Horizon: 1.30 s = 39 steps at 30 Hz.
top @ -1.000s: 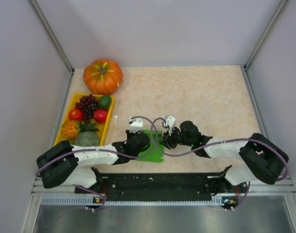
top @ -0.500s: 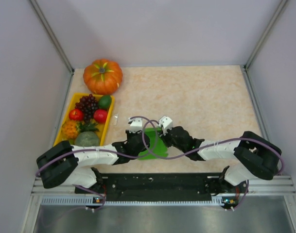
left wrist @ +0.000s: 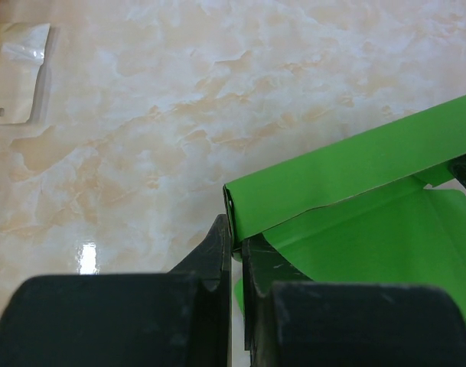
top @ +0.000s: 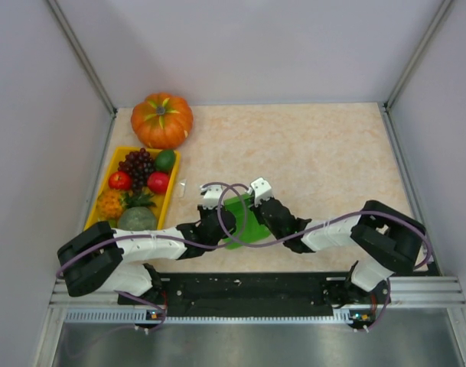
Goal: Fold the paper box
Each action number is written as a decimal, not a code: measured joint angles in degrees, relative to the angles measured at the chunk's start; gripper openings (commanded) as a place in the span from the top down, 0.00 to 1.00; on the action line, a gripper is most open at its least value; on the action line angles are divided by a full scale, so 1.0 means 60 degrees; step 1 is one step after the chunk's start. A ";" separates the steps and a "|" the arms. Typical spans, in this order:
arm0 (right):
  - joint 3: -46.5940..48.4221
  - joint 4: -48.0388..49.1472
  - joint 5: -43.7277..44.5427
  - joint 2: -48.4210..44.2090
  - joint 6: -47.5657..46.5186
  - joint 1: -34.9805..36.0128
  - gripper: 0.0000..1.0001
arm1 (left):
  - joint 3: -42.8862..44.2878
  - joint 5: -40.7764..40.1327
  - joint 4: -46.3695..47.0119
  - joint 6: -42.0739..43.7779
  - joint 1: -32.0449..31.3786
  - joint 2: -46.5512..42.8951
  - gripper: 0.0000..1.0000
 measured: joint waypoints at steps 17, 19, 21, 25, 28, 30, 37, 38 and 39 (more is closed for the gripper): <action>0.0408 0.1147 0.0597 0.1304 -0.0098 0.0058 0.97 | -0.0091 0.0015 0.0000 -0.0018 0.0000 0.0000 1.00; 0.0408 0.1322 0.0641 0.1326 -0.0106 0.0058 1.00 | -0.0109 -0.0015 0.0004 -0.0033 0.0000 -0.0007 1.00; 0.0408 0.1530 0.0703 0.1413 -0.0066 0.0051 1.00 | -0.0160 -0.0025 0.0011 -0.0076 0.0000 -0.0055 1.00; 0.0685 0.1588 0.1224 0.1800 0.0157 0.0076 1.00 | -0.0175 0.0015 0.0000 -0.0182 0.0000 -0.0062 1.00; 0.1319 0.1162 0.2320 0.2182 0.0597 0.0259 1.00 | -0.0178 -0.0058 0.0022 -0.0470 0.0000 -0.0062 1.00; 0.1639 0.0823 0.2998 0.2393 0.0925 0.0423 1.00 | -0.0178 -0.0109 -0.0018 -0.0718 0.0000 -0.0062 1.00; 0.2018 0.0481 0.3956 0.2674 0.1388 0.0707 1.00 | -0.0178 -0.0168 -0.0211 -0.1439 -0.0022 -0.0062 1.00; 0.2007 0.0528 0.3960 0.2674 0.1392 0.0707 1.00 | -0.0178 -0.0168 -0.0215 -0.1475 -0.0026 -0.0062 1.00; 0.1993 0.0579 0.3942 0.2670 0.1395 0.0707 1.00 | -0.0178 -0.0186 -0.0219 -0.1512 -0.0029 -0.0062 1.00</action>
